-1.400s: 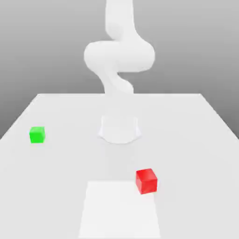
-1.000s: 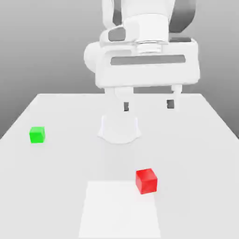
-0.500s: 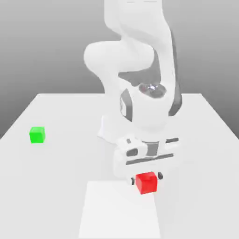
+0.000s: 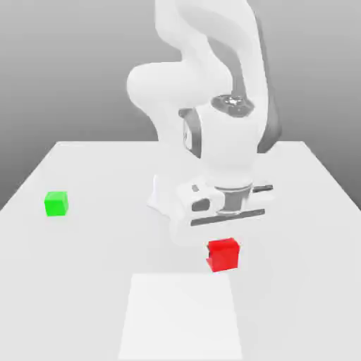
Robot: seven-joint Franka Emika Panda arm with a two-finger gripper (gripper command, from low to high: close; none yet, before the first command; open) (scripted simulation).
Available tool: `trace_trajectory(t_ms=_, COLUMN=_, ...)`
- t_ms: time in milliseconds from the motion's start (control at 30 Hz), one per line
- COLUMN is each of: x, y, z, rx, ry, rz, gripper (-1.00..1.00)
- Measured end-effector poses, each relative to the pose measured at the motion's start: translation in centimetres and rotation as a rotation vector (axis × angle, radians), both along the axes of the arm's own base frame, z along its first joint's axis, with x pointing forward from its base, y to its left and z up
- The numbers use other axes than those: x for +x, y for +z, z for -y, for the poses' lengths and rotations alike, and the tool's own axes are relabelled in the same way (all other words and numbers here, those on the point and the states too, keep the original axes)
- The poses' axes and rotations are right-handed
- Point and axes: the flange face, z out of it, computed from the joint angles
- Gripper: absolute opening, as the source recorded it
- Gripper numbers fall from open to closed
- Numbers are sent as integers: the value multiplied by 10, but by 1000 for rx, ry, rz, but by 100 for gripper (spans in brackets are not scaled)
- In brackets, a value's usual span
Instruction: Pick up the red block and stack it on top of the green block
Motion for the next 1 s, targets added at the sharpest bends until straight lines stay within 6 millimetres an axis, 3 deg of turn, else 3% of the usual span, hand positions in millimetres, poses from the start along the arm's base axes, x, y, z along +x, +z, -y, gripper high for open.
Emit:
trace_trajectory(t_ms=133, x=2, y=11, z=82, rx=-6, ry=-347, rz=9, gripper=-100)
trace_trajectory(t_ms=267, x=-16, y=20, z=163, rx=-10, ry=-695, rz=16, gripper=-100)
trace_trajectory(t_ms=400, x=-54, y=27, z=237, rx=-11, ry=-1044, rz=21, gripper=-100)
trace_trajectory(t_ms=567, x=-125, y=33, z=311, rx=-9, ry=-1479, rz=22, gripper=-100)
trace_trajectory(t_ms=700, x=-196, y=35, z=352, rx=-4, ry=-1828, rz=18, gripper=-100)
trace_trajectory(t_ms=867, x=-288, y=30, z=381, rx=14, ry=-2240, rz=9, gripper=-100)
trace_trajectory(t_ms=1000, x=-299, y=18, z=386, rx=30, ry=-2297, rz=11, gripper=-100)
